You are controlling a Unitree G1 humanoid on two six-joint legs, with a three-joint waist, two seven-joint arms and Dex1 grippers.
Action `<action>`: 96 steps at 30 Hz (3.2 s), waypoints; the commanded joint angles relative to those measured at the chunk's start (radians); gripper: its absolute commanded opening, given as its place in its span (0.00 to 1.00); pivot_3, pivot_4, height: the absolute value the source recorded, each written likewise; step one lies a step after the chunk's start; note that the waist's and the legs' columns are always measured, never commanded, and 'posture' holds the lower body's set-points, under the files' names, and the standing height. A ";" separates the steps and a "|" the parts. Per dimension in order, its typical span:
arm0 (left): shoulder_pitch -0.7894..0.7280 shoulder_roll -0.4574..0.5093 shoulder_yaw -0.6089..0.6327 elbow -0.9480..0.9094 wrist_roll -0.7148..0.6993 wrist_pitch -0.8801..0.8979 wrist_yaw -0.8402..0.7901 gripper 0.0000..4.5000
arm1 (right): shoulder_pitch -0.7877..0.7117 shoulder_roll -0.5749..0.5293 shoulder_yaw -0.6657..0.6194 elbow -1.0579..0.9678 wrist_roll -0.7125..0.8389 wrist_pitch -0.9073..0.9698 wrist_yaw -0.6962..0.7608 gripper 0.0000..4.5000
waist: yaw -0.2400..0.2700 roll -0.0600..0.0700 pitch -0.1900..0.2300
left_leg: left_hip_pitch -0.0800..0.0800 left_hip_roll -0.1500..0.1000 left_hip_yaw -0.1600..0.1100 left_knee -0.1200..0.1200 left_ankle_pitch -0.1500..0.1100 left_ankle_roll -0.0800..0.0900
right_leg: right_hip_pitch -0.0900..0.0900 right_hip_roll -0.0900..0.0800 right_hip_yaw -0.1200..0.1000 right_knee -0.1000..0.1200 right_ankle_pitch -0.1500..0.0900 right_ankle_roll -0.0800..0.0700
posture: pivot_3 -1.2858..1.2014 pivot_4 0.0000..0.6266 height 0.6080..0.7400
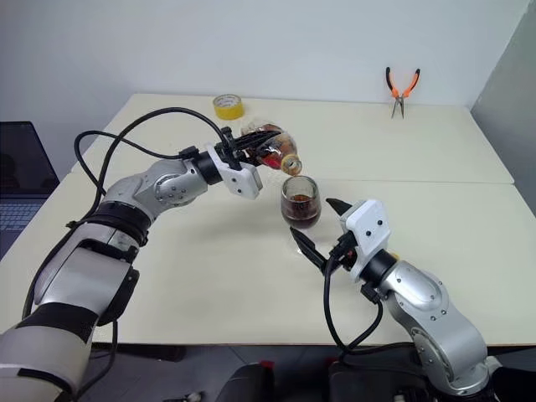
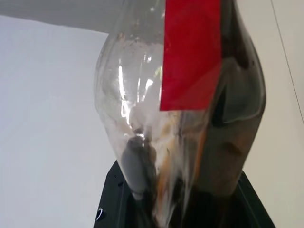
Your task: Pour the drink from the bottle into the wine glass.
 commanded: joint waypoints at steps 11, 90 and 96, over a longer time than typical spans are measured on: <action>0.346 -0.095 0.294 -0.528 -0.499 0.610 -0.293 0.17 | 0.052 -0.017 -0.021 -0.052 0.038 -0.119 0.108 1.00 | -0.019 0.000 0.000 | 0.001 0.001 0.000 0.001 0.000 0.000 | -0.001 0.000 0.002 0.004 0.000 0.000 | 0.52 0.24 1.00; 1.175 -0.286 0.565 -1.247 -0.714 1.204 -0.117 0.99 | 0.242 0.182 -0.142 0.455 -0.197 -0.688 -0.023 1.00 | 0.007 -0.002 -0.003 | 0.006 0.001 -0.001 -0.001 -0.001 0.000 | 0.007 -0.001 0.001 -0.002 0.000 0.000 | 0.52 0.24 1.00; 1.156 -0.310 0.536 -1.257 -0.713 1.207 -0.116 0.99 | 0.245 0.245 -0.187 0.506 -0.136 -0.710 -0.038 1.00 | 0.005 -0.001 -0.003 | 0.005 0.001 0.000 -0.001 -0.001 0.000 | 0.006 -0.001 0.001 -0.002 0.000 0.000 | 0.52 0.24 1.00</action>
